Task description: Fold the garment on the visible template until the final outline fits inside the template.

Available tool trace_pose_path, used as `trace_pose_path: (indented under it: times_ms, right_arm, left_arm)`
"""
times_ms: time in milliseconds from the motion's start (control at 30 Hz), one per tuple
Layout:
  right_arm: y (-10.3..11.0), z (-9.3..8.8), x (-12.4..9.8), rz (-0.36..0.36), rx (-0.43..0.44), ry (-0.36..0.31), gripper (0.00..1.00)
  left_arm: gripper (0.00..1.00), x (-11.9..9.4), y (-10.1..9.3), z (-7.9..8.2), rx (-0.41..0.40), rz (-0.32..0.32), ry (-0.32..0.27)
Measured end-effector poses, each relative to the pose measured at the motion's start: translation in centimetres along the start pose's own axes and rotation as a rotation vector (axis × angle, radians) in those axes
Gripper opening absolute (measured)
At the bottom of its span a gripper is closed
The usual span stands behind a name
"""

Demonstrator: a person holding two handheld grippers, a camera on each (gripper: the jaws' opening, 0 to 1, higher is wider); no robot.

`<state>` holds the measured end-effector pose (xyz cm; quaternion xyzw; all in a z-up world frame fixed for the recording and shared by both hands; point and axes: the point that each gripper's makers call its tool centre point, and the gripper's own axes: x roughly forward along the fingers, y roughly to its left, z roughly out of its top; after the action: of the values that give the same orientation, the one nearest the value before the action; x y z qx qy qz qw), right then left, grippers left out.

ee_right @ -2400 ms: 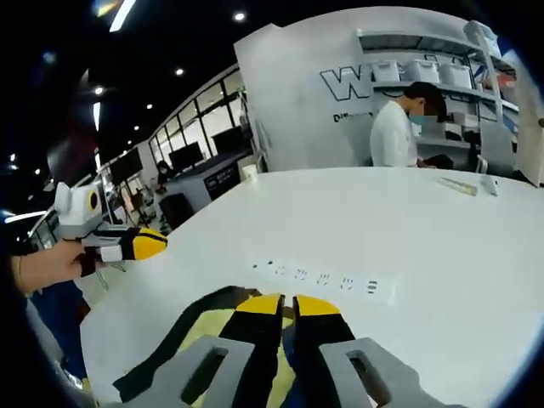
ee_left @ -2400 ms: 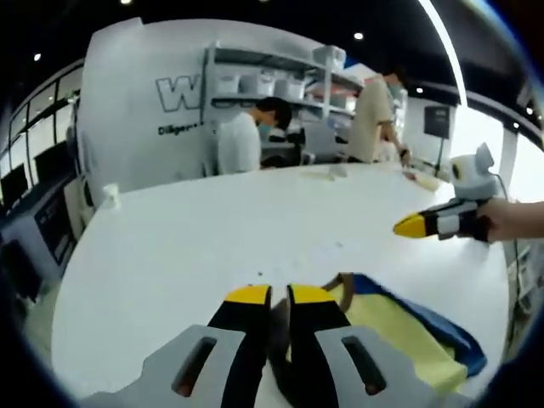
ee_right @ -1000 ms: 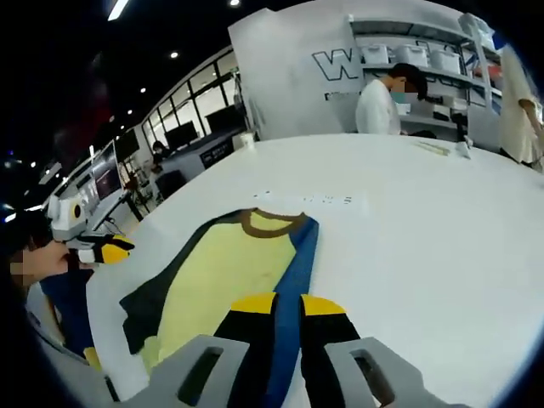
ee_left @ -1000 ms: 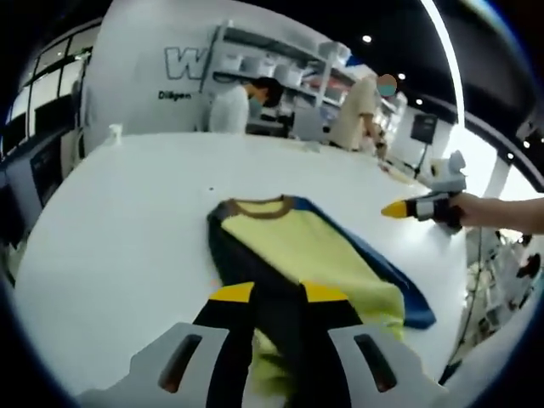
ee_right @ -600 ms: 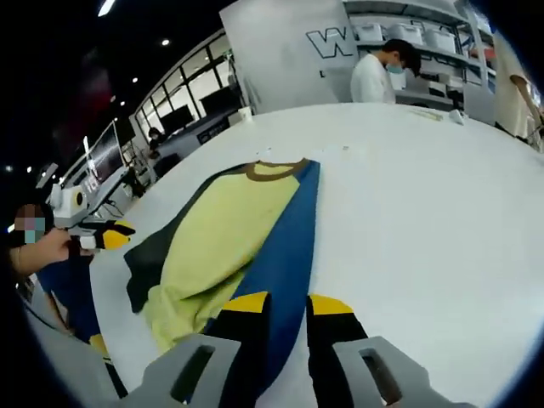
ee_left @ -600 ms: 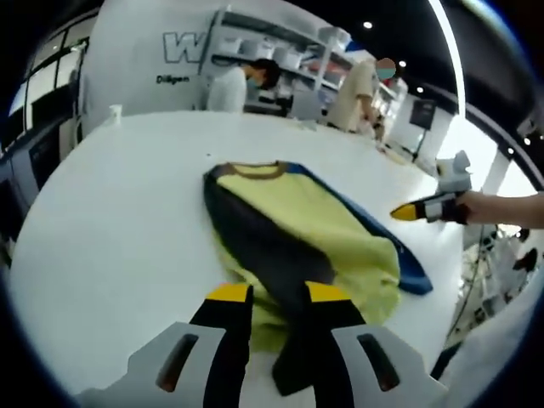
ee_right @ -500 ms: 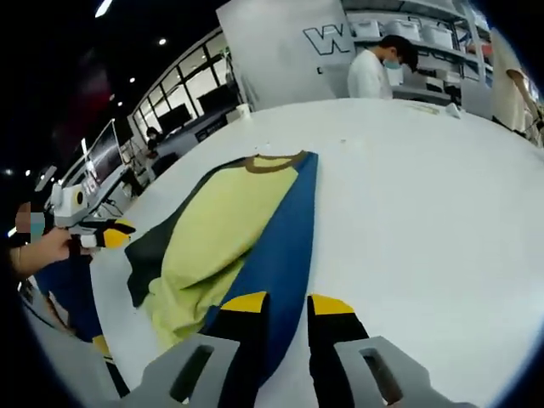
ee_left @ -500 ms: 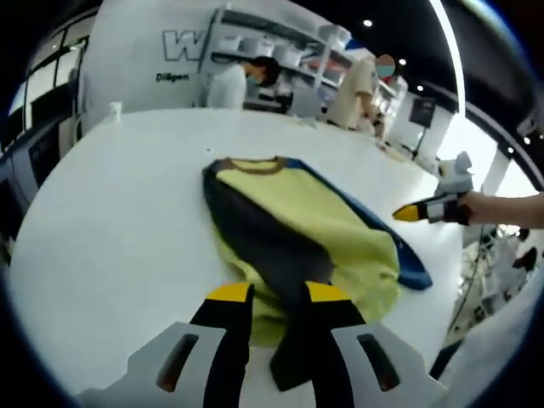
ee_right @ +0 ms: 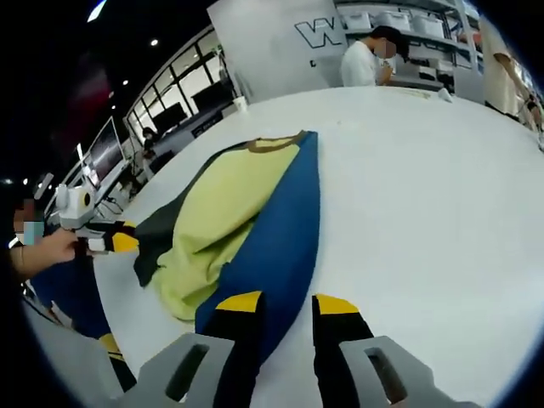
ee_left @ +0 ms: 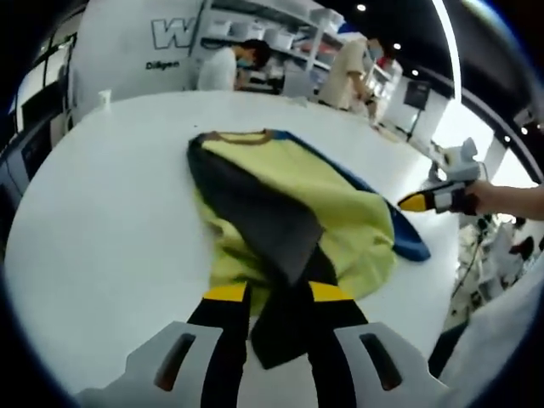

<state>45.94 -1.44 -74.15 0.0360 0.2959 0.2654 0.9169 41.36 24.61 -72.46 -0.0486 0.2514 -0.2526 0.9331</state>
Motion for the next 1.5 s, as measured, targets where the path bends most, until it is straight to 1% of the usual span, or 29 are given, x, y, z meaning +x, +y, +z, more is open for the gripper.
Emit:
trace_pose_path:
  times_ms: [33,67,133,167,300,400,533,600,733,833,867,900,1100,1133,1233,1400,1433,1500]
  right_arm:
    - [-0.1,-0.6,-0.1,-0.004,0.002,0.007,0.17]
    - [-0.3,-1.4,-0.4,-0.008,0.01,0.014,0.16]
    - [-0.3,-2.1,-0.7,-0.006,0.021,0.022,0.16]
    - [-0.2,-2.4,-0.9,-0.006,0.023,0.025,0.16]
    - [-0.2,-3.3,-1.3,-0.01,0.022,0.036,0.14]
    - [-0.3,-3.7,-1.4,-0.01,0.022,0.04,0.1]
    - [0.4,-5.4,-2.5,-0.005,0.014,0.057,0.02]
    - [0.3,-6.7,-2.6,-0.007,0.014,0.083,0.0]
    - [0.8,-8.5,-3.6,-0.004,0.018,0.108,0.0]
    - [0.4,-9.2,-3.3,-0.008,0.031,0.123,0.0]
    - [0.3,-9.7,-3.5,-0.013,0.044,0.127,0.0]
    - [0.6,-10.5,-3.7,-0.018,0.053,0.131,0.0]
    - [1.1,-12.2,-4.5,-0.011,0.062,0.151,0.0]
    - [1.5,-13.1,-5.0,-0.013,0.06,0.165,0.0]
    - [1.6,-13.8,-5.6,-0.016,0.069,0.173,0.0]
    - [2.0,-14.7,-6.4,-0.023,0.087,0.177,0.0]
    - [1.8,-14.7,-6.2,-0.024,0.089,0.181,0.0]
    - [2.1,-15.5,-6.7,-0.028,0.091,0.185,0.0]
  left_arm:
    - [0.23,-0.3,-0.2,-0.5,-0.002,0.006,0.0]
    - [0.23,-0.6,-0.5,-1.5,-0.004,0.011,0.009]
    - [0.24,-0.8,-0.8,-2.0,-0.005,0.009,0.022]
    - [0.23,-1.0,-1.1,-2.7,-0.01,0.007,0.038]
    - [0.22,-1.2,-1.4,-3.7,-0.012,0.003,0.051]
    - [0.17,-1.4,-1.6,-4.2,-0.014,-0.001,0.056]
    - [0.03,-2.3,-2.4,-6.0,-0.019,-0.014,0.081]
    - [0.0,-2.7,-2.6,-7.0,-0.024,-0.011,0.095]
    - [0.0,-3.3,-2.9,-8.4,-0.035,-0.011,0.12]
    - [0.0,-3.6,-3.1,-8.9,-0.031,-0.011,0.13]
    - [0.0,-3.7,-3.2,-9.2,-0.03,-0.011,0.136]
    - [0.0,-3.9,-3.2,-9.6,-0.028,-0.011,0.142]
    - [0.0,-4.2,-3.5,-10.5,-0.019,-0.022,0.154]
    - [0.0,-4.5,-3.6,-11.0,-0.021,-0.022,0.162]
    - [0.0,-4.3,-3.3,-11.6,-0.023,-0.021,0.169]
    - [0.0,-4.5,-3.7,-12.1,-0.02,-0.025,0.179]
    - [0.0,-4.7,-4.2,-12.5,-0.011,-0.035,0.194]
    - [0.0,-4.8,-4.4,-12.7,-0.007,-0.038,0.202]
